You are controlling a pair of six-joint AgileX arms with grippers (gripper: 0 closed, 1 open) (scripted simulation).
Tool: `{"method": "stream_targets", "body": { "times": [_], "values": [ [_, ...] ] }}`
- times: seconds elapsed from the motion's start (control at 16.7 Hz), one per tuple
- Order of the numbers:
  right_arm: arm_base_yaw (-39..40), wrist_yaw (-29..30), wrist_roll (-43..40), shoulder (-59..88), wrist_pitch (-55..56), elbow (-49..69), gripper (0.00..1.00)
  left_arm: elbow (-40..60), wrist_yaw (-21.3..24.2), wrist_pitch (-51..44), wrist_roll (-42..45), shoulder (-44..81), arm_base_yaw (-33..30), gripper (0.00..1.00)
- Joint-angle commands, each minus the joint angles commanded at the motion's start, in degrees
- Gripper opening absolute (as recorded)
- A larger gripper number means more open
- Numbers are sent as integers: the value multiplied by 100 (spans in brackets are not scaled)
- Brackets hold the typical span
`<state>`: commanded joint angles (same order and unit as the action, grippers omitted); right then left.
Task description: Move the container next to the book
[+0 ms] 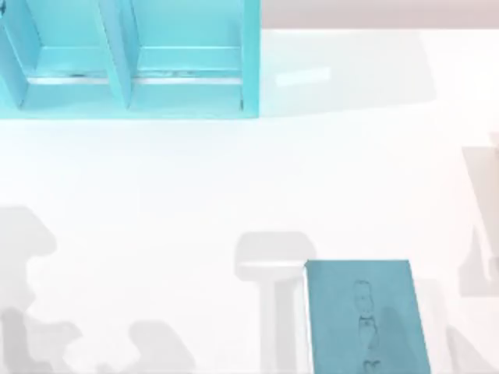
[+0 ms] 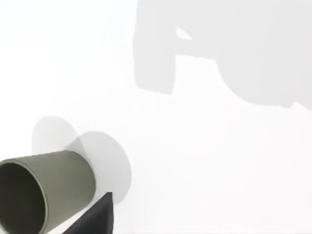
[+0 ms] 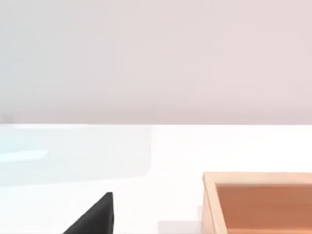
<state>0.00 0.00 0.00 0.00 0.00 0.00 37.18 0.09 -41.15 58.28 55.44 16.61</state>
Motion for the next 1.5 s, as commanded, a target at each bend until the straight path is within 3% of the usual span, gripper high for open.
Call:
{"method": "stream_targets", "body": {
  "times": [0.42, 0.78, 1.02, 1.5],
  "values": [
    [0, 0, 0, 0, 0, 0, 100, 2659, 5, -2267, 3789, 3413, 1133, 100],
    [0, 0, 0, 0, 0, 0, 100, 4873, -7, -3154, 6242, 5139, 1889, 100],
    [0, 0, 0, 0, 0, 0, 100, 5691, -6, -3282, 7057, 5507, 2126, 100],
    [0, 0, 0, 0, 0, 0, 100, 5659, -4, -3184, 7112, 5534, 2125, 100]
  ]
}}
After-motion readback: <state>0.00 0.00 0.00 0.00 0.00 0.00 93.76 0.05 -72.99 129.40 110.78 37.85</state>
